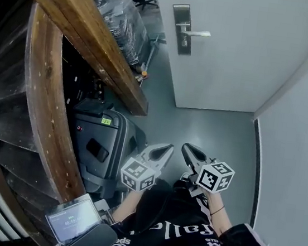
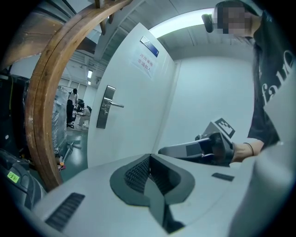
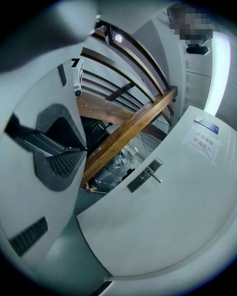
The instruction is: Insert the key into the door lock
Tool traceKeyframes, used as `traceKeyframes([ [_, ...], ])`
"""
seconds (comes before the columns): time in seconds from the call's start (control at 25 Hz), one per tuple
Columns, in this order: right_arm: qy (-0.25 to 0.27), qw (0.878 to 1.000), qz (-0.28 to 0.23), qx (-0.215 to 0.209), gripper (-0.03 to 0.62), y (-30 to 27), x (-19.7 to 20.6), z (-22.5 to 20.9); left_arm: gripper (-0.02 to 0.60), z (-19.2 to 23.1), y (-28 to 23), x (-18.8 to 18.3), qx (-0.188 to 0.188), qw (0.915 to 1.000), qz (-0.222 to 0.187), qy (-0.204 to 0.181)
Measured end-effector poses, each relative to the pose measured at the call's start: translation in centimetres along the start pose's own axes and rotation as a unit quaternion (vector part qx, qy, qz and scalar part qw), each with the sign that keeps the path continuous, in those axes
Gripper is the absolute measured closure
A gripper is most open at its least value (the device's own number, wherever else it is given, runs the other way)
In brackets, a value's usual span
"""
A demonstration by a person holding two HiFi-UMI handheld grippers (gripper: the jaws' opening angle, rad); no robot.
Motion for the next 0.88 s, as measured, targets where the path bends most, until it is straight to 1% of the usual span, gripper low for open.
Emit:
traceKeyframes([
  [0.16,0.006,1.000,-0.004,0.005,0.559,0.2,0.6,1.9,0.577,-0.3,1.4,0.4,0.007,1.0000,0.000,-0.007],
  [0.36,0.026,0.999,0.000,0.021,0.559,1.2,2.6,5.7,0.577,-1.8,5.0,2.5,0.025,0.9996,0.003,-0.014],
  [0.6,0.025,0.999,-0.008,0.044,0.559,3.5,6.9,12.0,0.577,-3.8,12.2,6.0,0.045,0.9989,0.004,-0.017],
  [0.76,0.018,0.998,-0.017,0.060,0.558,5.8,10.3,16.1,0.577,-4.6,16.4,8.9,0.051,0.9986,0.010,-0.010],
  [0.88,0.017,0.997,-0.013,0.079,0.557,8.1,12.7,18.5,0.577,-5.5,18.6,10.8,0.059,0.9982,0.015,0.000],
])
Point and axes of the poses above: the fingertips, and each gripper's own axes: y backward along the fingers, z to its left, x out of its underside, the point moved 6 cm from there along y, backward along the fingers, and after that the axes turned 12 degrees about y, right-handed, at the moved point
